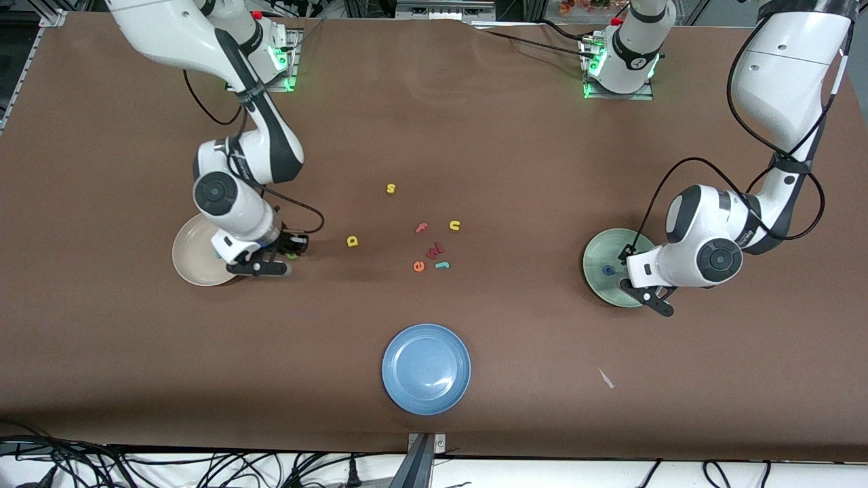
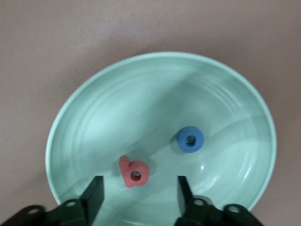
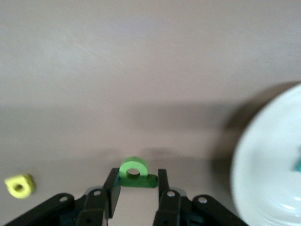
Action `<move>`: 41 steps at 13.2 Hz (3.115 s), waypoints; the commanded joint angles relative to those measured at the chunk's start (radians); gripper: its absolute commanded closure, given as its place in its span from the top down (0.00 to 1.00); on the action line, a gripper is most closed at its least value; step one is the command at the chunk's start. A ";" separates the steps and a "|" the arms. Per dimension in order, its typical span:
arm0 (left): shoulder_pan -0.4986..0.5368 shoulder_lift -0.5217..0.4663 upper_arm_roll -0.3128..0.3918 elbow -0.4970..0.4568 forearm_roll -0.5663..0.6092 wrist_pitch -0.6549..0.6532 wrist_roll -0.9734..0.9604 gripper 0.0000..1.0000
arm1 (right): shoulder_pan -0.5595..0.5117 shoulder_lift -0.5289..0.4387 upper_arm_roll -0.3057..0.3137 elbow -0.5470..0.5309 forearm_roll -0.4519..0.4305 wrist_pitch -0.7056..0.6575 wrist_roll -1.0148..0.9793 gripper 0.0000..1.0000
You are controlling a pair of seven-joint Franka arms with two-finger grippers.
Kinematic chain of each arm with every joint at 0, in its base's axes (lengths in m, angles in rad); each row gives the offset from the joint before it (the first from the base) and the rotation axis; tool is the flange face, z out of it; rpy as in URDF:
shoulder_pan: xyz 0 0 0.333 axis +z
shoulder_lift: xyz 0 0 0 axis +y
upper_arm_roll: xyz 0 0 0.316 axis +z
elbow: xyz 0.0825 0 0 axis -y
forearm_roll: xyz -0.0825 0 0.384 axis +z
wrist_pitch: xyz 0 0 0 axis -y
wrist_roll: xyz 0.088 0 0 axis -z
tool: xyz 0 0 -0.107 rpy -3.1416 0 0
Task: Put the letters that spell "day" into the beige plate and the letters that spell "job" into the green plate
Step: 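Drop the p on the white plate while the left gripper drops b on green plate, then grasp the yellow a with the right gripper while the left gripper grasps the teal l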
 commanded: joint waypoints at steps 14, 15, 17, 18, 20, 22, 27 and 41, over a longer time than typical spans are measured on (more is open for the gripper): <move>-0.216 0.091 -0.188 0.400 -0.154 -0.168 -0.761 1.00 | 0.010 -0.038 -0.168 0.038 0.200 -0.220 -0.273 1.00; -0.281 0.106 -0.170 0.413 -0.142 -0.166 -0.867 1.00 | 0.036 -0.036 -0.161 0.041 0.202 -0.214 -0.229 1.00; -0.422 0.141 -0.061 0.474 -0.133 -0.159 -1.012 1.00 | 0.097 -0.033 -0.160 0.041 0.202 -0.197 -0.109 1.00; -0.480 0.172 -0.027 0.509 -0.137 -0.157 -1.053 1.00 | 0.131 -0.030 -0.160 0.041 0.202 -0.184 -0.056 1.00; -0.543 0.250 -0.002 0.609 -0.137 -0.156 -1.107 1.00 | 0.198 -0.008 -0.160 0.041 0.204 -0.127 0.020 1.00; -0.548 0.292 -0.002 0.660 -0.133 -0.150 -1.090 1.00 | 0.266 0.019 -0.160 0.041 0.204 -0.066 0.078 1.00; -0.650 0.356 0.063 0.652 -0.130 -0.010 -1.110 1.00 | 0.379 0.116 -0.160 0.098 0.202 0.033 0.190 1.00; -0.715 0.412 0.090 0.624 -0.133 0.082 -1.146 0.86 | 0.406 0.223 -0.152 0.174 0.208 0.053 0.192 0.69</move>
